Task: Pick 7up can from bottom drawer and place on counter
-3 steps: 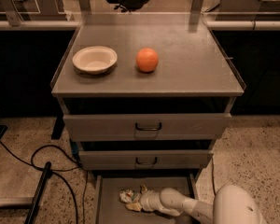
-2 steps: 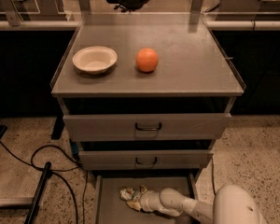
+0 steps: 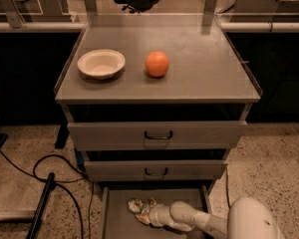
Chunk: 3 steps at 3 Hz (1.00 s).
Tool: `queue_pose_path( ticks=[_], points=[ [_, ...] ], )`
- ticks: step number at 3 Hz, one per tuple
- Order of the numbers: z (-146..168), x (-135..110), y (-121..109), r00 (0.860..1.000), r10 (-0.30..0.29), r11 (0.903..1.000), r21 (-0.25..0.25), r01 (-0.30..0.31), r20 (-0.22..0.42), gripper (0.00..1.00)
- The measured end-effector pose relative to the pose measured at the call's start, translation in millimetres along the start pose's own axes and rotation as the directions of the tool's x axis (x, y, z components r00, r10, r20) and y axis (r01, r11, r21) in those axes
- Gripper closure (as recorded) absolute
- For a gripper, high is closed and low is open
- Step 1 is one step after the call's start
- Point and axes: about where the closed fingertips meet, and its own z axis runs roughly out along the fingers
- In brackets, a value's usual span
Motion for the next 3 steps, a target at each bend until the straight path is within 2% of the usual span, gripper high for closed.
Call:
queue_pose_path(
  ticks=[1,2,3],
  points=[
    [-3,-3,1,1.0,0.0,1.0,0.0,0.0,0.0,1.0],
    [-18,-20,6,0.999,-0.01,0.9994,0.034,0.009,0.039,1.0],
    [-36,-33,26,0.998,-0.013,0.9981,0.061,0.009,0.068,1.0]
  ],
)
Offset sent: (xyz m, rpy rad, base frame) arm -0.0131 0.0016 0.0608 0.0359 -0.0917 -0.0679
